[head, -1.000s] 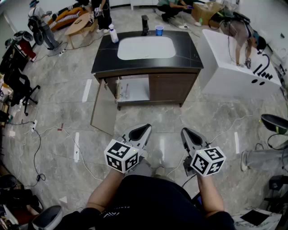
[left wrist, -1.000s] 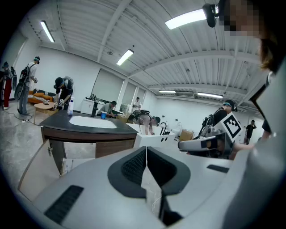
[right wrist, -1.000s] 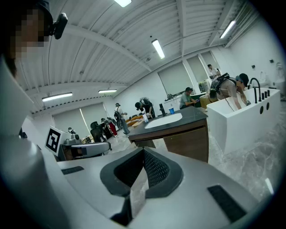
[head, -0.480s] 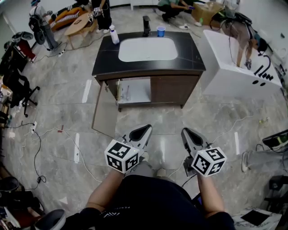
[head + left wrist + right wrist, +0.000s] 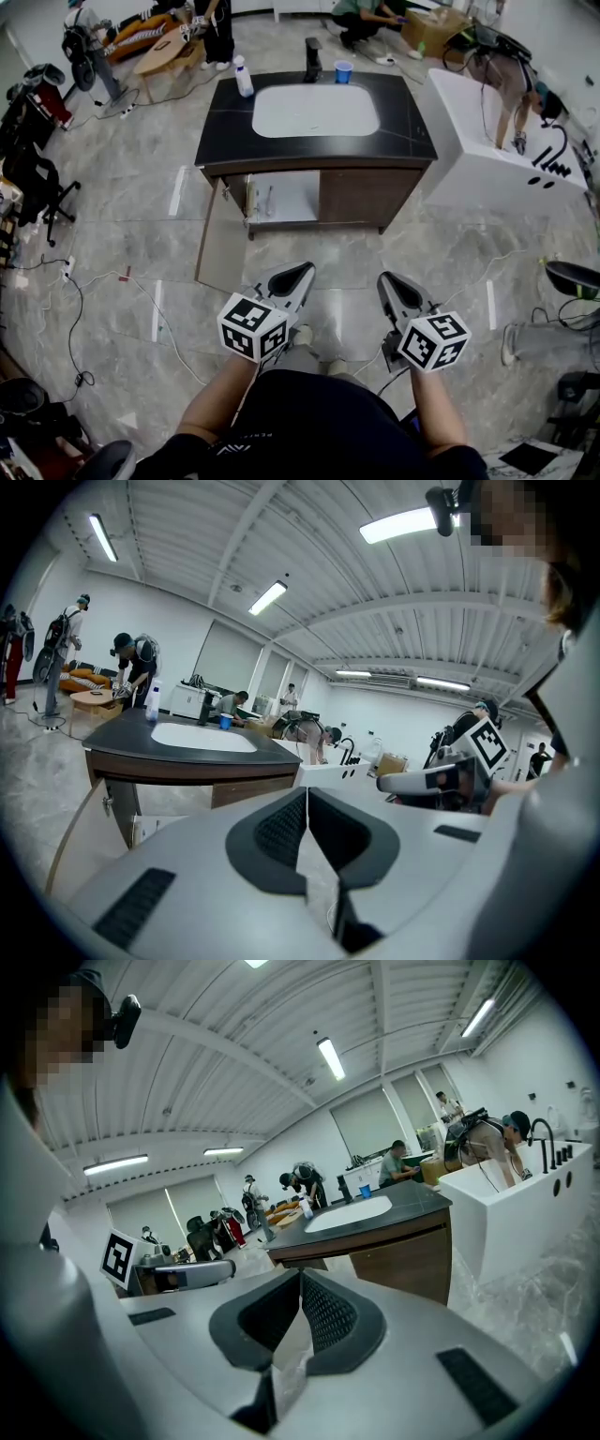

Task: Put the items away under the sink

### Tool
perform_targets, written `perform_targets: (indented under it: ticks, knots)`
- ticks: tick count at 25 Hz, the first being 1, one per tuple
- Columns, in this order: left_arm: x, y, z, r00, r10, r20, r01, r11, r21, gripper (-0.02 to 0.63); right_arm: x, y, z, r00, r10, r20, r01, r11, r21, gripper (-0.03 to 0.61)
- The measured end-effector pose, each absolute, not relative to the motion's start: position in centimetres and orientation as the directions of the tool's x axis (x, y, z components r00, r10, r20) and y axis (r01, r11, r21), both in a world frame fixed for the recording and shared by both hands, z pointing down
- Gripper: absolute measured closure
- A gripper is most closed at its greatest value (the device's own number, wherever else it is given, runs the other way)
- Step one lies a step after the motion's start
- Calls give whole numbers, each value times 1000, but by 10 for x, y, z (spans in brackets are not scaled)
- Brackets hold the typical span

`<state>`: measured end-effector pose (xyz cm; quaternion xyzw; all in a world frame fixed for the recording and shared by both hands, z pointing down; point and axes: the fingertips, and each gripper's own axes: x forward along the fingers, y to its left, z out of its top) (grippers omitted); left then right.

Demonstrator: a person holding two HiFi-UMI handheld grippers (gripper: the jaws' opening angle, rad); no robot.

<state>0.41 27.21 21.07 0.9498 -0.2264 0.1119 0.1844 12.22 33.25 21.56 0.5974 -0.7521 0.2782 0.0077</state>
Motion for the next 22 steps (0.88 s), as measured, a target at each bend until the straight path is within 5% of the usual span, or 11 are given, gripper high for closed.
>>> perform_targets:
  ticks: [22]
  knots:
    - [-29, 190, 225, 864, -391, 319, -488, -808, 331, 601, 113, 244, 217, -242, -897, 370, -920, 92, -380, 541]
